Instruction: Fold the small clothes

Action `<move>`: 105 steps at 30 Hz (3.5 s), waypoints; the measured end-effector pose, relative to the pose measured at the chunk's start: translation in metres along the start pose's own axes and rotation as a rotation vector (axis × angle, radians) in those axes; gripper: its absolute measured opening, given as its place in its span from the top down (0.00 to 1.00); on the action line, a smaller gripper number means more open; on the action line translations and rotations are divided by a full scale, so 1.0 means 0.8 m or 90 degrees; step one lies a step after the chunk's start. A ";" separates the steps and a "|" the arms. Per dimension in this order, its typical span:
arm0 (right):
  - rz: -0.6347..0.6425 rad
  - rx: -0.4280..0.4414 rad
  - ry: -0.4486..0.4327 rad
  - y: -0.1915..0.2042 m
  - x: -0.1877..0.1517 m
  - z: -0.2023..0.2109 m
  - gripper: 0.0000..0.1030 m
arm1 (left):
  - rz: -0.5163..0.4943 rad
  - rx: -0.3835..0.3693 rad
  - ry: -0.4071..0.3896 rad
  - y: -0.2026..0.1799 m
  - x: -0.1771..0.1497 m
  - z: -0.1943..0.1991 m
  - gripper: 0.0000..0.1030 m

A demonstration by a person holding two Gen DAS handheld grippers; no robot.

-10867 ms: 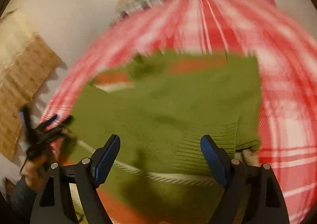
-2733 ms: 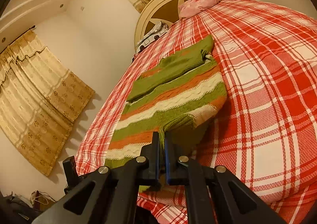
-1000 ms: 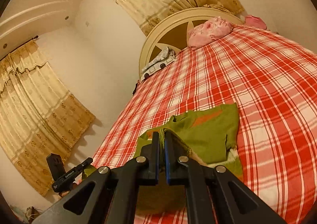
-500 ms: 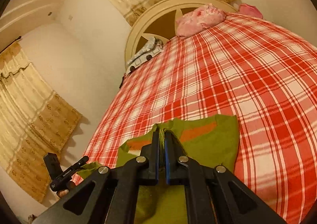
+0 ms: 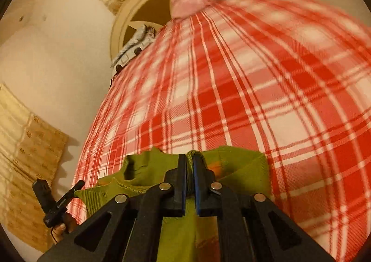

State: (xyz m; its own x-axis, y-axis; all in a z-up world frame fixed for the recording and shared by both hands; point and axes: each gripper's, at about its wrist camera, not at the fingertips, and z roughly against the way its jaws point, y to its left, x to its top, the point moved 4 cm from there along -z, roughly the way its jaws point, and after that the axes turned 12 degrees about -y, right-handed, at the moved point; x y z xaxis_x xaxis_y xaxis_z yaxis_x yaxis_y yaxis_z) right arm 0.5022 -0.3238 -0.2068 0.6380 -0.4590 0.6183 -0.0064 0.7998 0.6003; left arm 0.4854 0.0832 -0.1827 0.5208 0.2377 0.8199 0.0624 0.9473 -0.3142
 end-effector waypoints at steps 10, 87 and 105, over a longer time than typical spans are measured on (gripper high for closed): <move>0.103 -0.049 -0.027 -0.002 -0.011 0.039 0.18 | -0.050 -0.014 0.046 0.000 -0.026 0.020 0.93; 0.360 -0.114 0.074 0.052 -0.232 0.157 0.15 | -0.101 0.090 0.074 -0.001 -0.157 0.127 0.28; 0.321 -0.157 0.047 0.060 -0.241 0.160 0.15 | -0.050 0.083 0.044 0.047 -0.159 0.173 0.25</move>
State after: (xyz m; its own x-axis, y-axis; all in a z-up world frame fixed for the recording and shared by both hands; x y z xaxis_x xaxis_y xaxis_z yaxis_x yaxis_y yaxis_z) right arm 0.2805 -0.2463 -0.2323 0.6549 0.0251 0.7553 -0.1503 0.9838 0.0976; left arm 0.3035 0.1184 -0.2322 0.5761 0.1500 0.8035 -0.0025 0.9833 -0.1817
